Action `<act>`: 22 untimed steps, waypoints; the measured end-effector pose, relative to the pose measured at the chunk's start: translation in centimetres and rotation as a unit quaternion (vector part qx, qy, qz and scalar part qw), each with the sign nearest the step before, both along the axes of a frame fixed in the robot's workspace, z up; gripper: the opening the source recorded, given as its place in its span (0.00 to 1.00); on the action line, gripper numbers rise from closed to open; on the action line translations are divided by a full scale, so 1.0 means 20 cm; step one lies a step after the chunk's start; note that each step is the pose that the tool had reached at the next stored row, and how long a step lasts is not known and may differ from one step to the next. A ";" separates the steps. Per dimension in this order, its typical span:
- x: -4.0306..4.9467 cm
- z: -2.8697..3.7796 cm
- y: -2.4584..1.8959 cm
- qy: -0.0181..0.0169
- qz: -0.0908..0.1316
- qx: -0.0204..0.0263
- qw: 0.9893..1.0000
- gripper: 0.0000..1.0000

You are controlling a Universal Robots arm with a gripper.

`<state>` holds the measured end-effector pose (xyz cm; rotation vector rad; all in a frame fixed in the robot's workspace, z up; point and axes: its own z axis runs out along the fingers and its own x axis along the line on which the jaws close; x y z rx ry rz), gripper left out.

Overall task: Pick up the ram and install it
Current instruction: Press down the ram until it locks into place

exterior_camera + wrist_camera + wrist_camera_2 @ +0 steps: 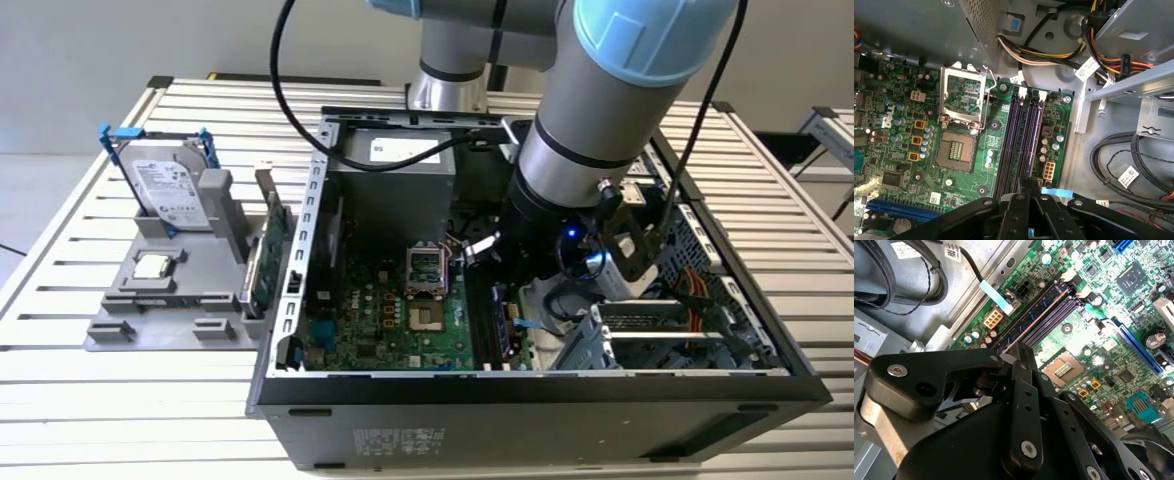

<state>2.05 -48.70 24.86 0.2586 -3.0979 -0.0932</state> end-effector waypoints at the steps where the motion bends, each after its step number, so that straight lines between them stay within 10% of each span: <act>1: 0.000 0.000 0.000 0.000 0.000 0.000 1.000 0.00; 14: 0.000 0.000 0.001 0.000 0.021 0.000 1.000 0.00; 22: 0.000 0.000 0.002 0.000 0.088 0.000 0.996 0.00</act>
